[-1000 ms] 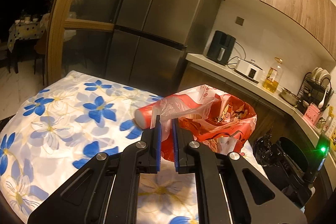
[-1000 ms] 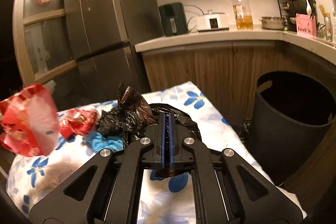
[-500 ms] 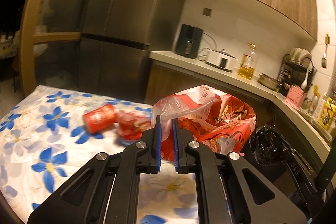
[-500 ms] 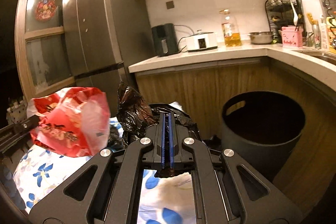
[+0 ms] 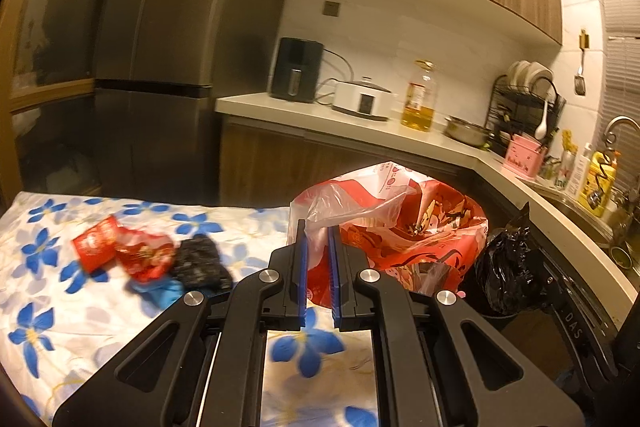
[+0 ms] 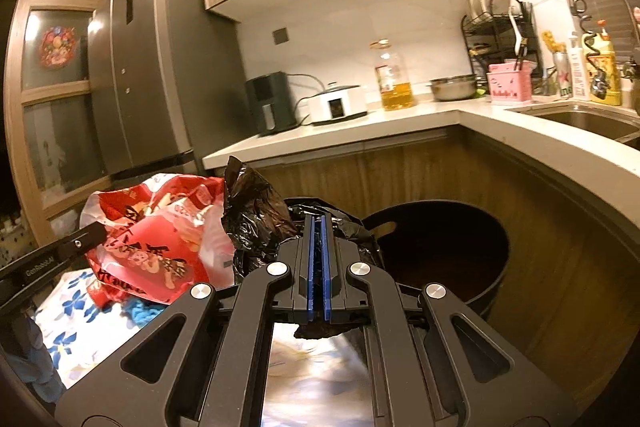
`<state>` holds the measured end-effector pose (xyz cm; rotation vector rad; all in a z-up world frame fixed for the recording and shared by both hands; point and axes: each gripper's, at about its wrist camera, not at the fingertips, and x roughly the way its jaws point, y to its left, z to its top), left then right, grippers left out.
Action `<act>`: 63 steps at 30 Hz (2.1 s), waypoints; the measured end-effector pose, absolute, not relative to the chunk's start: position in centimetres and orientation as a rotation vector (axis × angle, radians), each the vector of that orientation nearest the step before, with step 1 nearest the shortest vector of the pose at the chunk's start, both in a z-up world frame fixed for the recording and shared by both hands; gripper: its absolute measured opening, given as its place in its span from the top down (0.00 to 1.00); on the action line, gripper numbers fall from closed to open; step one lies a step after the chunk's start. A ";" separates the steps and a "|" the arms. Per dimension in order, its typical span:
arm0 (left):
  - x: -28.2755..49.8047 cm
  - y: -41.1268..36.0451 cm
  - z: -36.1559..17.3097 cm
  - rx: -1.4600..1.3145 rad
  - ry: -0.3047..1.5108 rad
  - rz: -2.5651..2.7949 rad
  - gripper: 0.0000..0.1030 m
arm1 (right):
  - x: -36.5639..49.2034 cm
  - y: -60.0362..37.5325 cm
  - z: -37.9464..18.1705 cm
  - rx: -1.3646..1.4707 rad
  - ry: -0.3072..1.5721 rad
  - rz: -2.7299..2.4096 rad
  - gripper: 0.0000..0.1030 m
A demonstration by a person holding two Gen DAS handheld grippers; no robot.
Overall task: Collect trash
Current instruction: 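Carry the red bag and black bag over the black bin with both tools, then open both tools to drop the red bag and black bag into the bin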
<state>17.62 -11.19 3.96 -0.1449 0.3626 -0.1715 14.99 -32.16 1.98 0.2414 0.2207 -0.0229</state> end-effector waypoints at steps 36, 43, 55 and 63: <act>25.4 -26.7 3.9 -0.085 0.357 -0.344 0.91 | 19.0 -43.3 2.2 0.274 0.197 -0.238 0.97; 26.0 -27.1 3.5 -0.083 0.366 -0.350 0.91 | 19.7 -43.3 1.8 0.274 0.212 -0.234 0.97; 26.6 -27.8 2.9 -0.076 0.386 -0.368 0.91 | 20.4 -43.6 1.6 0.283 0.224 -0.231 0.97; 27.2 -28.5 2.0 -0.042 0.422 -0.393 0.88 | 21.2 -44.0 1.2 0.300 0.255 -0.225 0.95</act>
